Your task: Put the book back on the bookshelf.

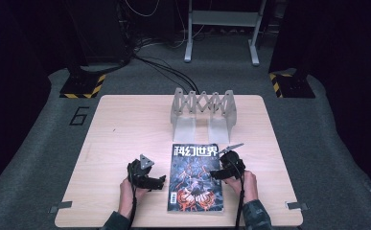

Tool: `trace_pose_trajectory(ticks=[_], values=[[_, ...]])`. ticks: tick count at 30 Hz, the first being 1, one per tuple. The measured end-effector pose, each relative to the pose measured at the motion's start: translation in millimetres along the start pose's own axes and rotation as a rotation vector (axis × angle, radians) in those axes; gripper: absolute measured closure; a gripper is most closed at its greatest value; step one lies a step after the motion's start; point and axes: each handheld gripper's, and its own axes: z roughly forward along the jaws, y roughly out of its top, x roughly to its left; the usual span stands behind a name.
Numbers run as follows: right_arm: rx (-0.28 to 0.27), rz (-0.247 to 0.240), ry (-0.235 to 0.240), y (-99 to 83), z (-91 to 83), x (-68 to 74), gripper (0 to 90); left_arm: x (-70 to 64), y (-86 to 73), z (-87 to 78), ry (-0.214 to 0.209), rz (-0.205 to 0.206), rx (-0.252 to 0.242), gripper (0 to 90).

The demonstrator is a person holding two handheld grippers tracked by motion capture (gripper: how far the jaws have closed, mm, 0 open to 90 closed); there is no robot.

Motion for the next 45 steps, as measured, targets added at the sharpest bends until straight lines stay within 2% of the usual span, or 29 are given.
trace_pose_trajectory(ticks=[8, 13, 16, 18, 21, 22, 23, 24, 26, 27, 31, 32, 33, 37, 40, 43, 44, 45], values=[[0.006, -0.007, 0.012, 3.6, 1.9, 1.6, 34.2, -1.7, 1.0, 1.1, -0.008, 0.015, -0.004, 0.2], [0.006, 0.021, 0.018, 3.2, 0.8, 0.2, 36.7, -2.7, 1.1, 1.2, -0.015, 0.018, -0.005, 0.4], [-0.009, 0.018, 0.045, 2.1, 0.6, -3.4, 36.6, -3.2, 1.4, 1.6, -0.018, 0.023, -0.006, 0.4], [-0.030, 0.036, 0.079, -0.2, 0.0, -8.2, 36.9, -5.2, 1.5, 2.3, -0.018, 0.020, -0.012, 0.4], [-0.057, 0.058, 0.117, -4.3, -1.0, -12.4, 37.4, -7.1, 2.8, 2.1, -0.043, 0.044, -0.001, 0.4], [-0.063, 0.066, 0.127, -5.2, -1.1, -13.1, 37.4, -8.9, 2.7, 3.3, -0.038, 0.039, -0.014, 0.4], [-0.064, 0.075, 0.134, -6.0, -1.6, -13.9, 37.6, -9.0, 3.2, 3.0, -0.042, 0.048, -0.005, 0.4], [-0.071, 0.077, 0.141, -6.3, -1.3, -14.8, 37.6, -10.5, 3.1, 3.7, -0.051, 0.033, -0.009, 0.4], [-0.075, 0.079, 0.145, -6.8, -1.4, -15.2, 37.8, -10.0, 4.1, 3.8, -0.041, 0.048, -0.004, 0.3], [-0.079, 0.067, 0.142, -7.0, -1.1, -15.9, 38.0, -11.1, 3.9, 4.6, -0.044, 0.035, -0.010, 0.3], [-0.081, 0.057, 0.132, -7.1, -1.0, -15.2, 39.2, -11.4, 4.9, 4.8, -0.044, 0.039, -0.006, 0.4], [-0.065, 0.071, 0.114, -6.6, -1.8, -12.5, 41.5, -12.0, 6.0, 5.1, -0.044, 0.052, -0.003, 0.4], [-0.075, 0.038, 0.104, -5.8, -0.6, -13.6, 41.6, -12.0, 6.0, 5.1, -0.044, 0.052, -0.003, 0.7], [-0.061, 0.030, 0.066, -3.2, 0.0, -9.2, 41.5, -12.0, 6.2, 4.8, -0.053, 0.056, 0.000, 1.1], [-0.065, 0.052, 0.092, -3.7, -0.4, -11.5, 41.0, -12.3, 6.0, 5.3, -0.047, 0.054, -0.006, 1.1], [-0.095, 0.106, 0.146, -6.9, -1.7, -16.5, 41.6, -12.2, 6.0, 5.3, -0.047, 0.054, -0.006, 1.1], [-0.095, 0.106, 0.146, -6.9, -1.7, -16.5, 41.6, -12.2, 6.0, 5.3, -0.047, 0.054, -0.006, 1.1], [-0.125, 0.129, 0.189, -9.0, -3.5, -21.3, 42.2, -12.2, 6.0, 5.3, -0.047, 0.054, -0.005, 1.1]])
